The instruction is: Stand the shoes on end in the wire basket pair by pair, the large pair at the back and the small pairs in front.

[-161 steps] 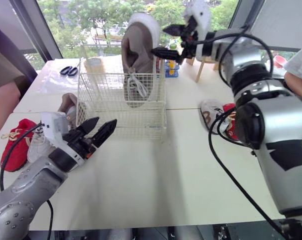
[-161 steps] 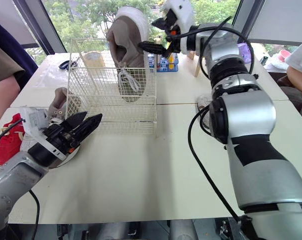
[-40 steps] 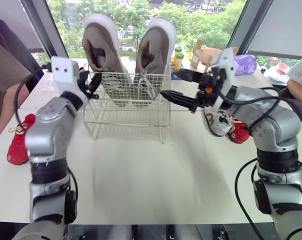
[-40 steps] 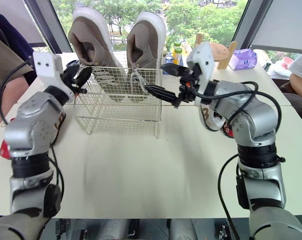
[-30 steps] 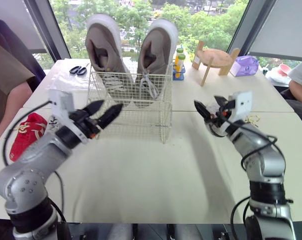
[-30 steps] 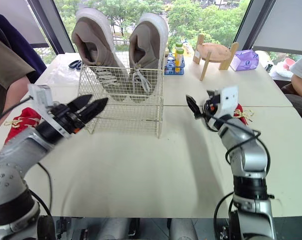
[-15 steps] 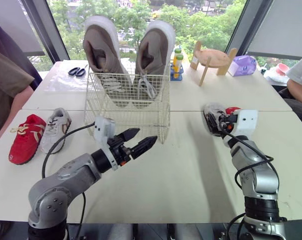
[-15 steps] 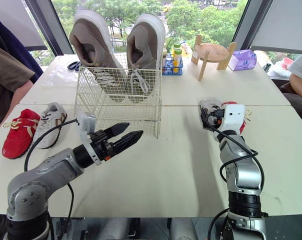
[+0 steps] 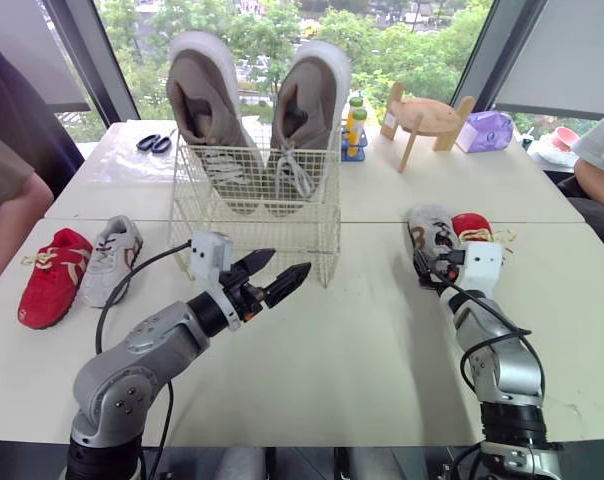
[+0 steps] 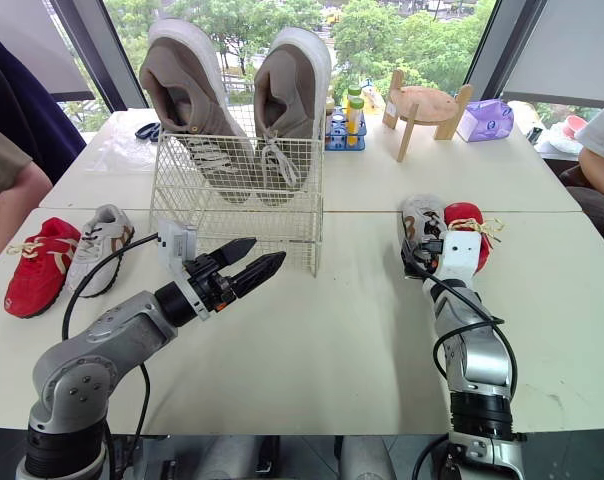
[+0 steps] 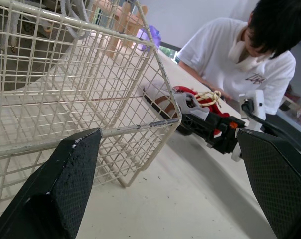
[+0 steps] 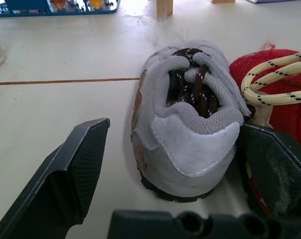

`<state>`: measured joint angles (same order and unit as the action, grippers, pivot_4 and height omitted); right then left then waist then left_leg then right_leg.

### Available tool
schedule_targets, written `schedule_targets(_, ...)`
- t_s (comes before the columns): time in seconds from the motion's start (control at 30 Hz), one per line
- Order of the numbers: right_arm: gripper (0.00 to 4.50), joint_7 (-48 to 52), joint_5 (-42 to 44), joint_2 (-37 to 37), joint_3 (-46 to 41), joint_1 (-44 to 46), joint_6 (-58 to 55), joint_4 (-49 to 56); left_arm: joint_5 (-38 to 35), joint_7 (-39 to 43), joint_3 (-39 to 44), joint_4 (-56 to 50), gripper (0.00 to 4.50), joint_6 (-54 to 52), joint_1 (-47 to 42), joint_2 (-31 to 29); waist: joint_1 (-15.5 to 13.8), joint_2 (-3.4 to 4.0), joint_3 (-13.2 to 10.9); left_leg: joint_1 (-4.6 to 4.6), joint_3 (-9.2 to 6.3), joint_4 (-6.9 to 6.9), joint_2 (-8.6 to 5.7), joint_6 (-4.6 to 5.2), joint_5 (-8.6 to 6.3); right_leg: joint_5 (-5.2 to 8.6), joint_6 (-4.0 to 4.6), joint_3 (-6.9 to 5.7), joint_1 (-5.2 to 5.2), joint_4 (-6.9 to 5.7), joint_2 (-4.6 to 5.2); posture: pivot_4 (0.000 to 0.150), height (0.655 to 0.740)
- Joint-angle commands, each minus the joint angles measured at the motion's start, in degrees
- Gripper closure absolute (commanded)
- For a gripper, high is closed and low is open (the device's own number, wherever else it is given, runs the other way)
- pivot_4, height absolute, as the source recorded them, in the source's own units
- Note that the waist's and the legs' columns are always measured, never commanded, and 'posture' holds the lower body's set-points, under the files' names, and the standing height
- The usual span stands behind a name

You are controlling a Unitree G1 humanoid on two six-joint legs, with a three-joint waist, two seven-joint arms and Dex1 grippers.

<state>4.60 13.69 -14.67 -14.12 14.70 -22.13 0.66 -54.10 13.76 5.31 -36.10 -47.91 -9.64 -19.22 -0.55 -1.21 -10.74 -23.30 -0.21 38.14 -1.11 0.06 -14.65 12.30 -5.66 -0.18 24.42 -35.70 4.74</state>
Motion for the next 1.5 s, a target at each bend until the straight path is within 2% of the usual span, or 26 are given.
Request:
schedule_targets(0.03,0.26,-0.6,-1.5,-0.1,-0.1,1.8,2.3,-4.6,0.7,0.6,-0.2,-0.3,0.03,1.6,-0.4,-0.3,0.0,0.00,0.0,0.00,-0.01,0.00,0.00,0.00,0.00,0.00,0.00,0.00,-0.01,0.02,-0.01,0.150,0.7400)
schedule_targets(0.1,0.88,-1.5,-2.7,-0.2,-0.2,2.8,3.9,-7.7,0.7,0.5,0.0,-0.1,0.00,1.3,-0.7,-0.5,0.0,0.00,0.0,0.00,-0.01,0.00,0.00,0.00,0.00,0.00,0.00,0.00,-0.04,0.06,-0.03,0.150,0.7400)
schedule_targets(0.2,2.33,-1.8,-4.1,-0.3,0.6,3.8,5.4,-9.9,0.1,0.4,0.6,-0.2,0.00,0.7,-1.0,-1.3,0.1,0.01,0.0,0.00,-0.02,0.00,0.01,0.00,0.00,0.00,0.01,-0.01,-0.09,0.16,-0.04,0.150,0.7400)
schedule_targets(0.3,3.58,-1.2,-4.5,-0.2,1.1,4.2,5.8,-9.9,-0.9,0.3,1.4,-0.6,0.00,0.1,-1.1,-2.2,0.1,0.01,0.0,0.02,-0.02,0.00,0.02,0.00,0.00,0.00,0.02,-0.01,-0.15,0.24,-0.03,0.150,0.7400)
schedule_targets(0.37,4.09,-0.7,-4.5,-0.5,1.3,4.5,5.9,-8.7,-2.6,0.3,2.5,-0.8,0.00,-0.3,-1.2,-3.1,0.1,0.02,0.0,0.02,-0.03,0.00,0.03,0.00,0.00,0.00,0.02,-0.01,-0.16,0.25,-0.03,0.150,0.7400)
schedule_targets(0.4,4.19,0.5,-4.1,-1.4,1.3,5.9,6.4,-6.9,-6.8,0.2,5.0,-0.6,0.00,-0.8,-1.8,-4.0,0.2,0.02,0.0,0.02,-0.03,0.00,0.04,0.00,0.00,0.00,0.02,-0.01,-0.16,0.25,-0.03,0.150,0.7400)
schedule_targets(0.47,4.19,2.9,-1.4,-3.8,-0.5,11.2,6.7,-4.2,-17.4,0.5,10.8,0.9,0.00,-1.4,-3.4,-7.0,0.3,0.13,0.0,-0.01,-0.04,0.00,0.06,0.00,0.00,0.00,0.02,-0.01,-0.10,0.24,-0.03,0.150,0.7400)
schedule_targets(0.6,4.19,7.8,3.7,-11.6,-5.4,25.6,7.6,-6.1,-32.2,-1.1,19.0,8.0,0.00,-0.6,-10.0,-13.5,1.0,0.75,-0.4,-0.13,-0.01,-0.01,0.03,0.01,0.01,-0.03,0.01,0.02,0.08,0.23,-0.02,0.150,0.7400)
schedule_targets(0.73,4.19,12.3,6.4,-18.8,-7.4,36.9,8.5,-8.8,-36.9,-4.3,20.8,16.6,0.00,0.6,-19.3,-17.1,0.5,0.68,-0.4,-0.14,-0.12,-0.11,-0.03,0.07,-0.03,-0.13,-0.24,-0.11,0.04,0.26,-0.06,0.150,0.7400)
schedule_targets(0.9,4.19,31.4,20.5,-25.3,-5.3,47.5,0.3,-2.6,-45.4,-8.1,19.9,24.0,0.00,1.6,-31.9,-17.2,0.5,0.46,-0.4,-0.13,-0.04,-0.15,0.04,0.22,-0.12,-0.13,-0.28,-0.06,-0.05,0.49,-0.05,0.150,0.7400)
schedule_targets(1.0,4.19,38.5,26.2,-26.8,-1.8,50.4,-5.8,2.6,-48.2,-8.8,19.3,26.7,0.00,1.1,-36.2,-17.2,1.1,0.47,-0.4,-0.14,0.01,-0.15,0.03,0.24,-0.13,-0.14,-0.29,0.00,-0.03,0.48,0.01,0.150,0.7400)
schedule_targets(1.17,4.19,49.9,26.0,-28.5,5.7,52.5,-6.3,5.7,-53.3,-8.2,16.5,33.1,0.00,-2.4,-41.9,-17.5,1.2,0.44,-0.3,-0.12,-0.05,-0.14,0.04,0.25,-0.14,-0.13,-0.30,-0.03,-0.02,0.45,-0.02,0.150,0.7400)
schedule_targets(1.33,4.19,57.9,20.9,-29.1,11.1,52.8,-1.2,3.8,-53.0,-4.7,14.8,37.9,0.00,-6.7,-46.7,-19.2,1.1,0.42,-0.4,-0.14,-0.02,-0.11,-0.03,0.24,-0.13,-0.14,-0.30,-0.02,-0.03,0.44,0.01,0.150,0.7400)
schedule_targets(1.5,4.19,60.0,17.2,-27.8,12.6,52.5,3.3,1.6,-49.0,-0.4,12.8,39.7,0.00,-10.1,-49.0,-20.6,1.2,0.42,-0.4,-0.15,-0.01,-0.12,-0.03,0.23,-0.13,-0.14,-0.30,-0.01,0.00,0.45,0.00,0.150,0.7400)
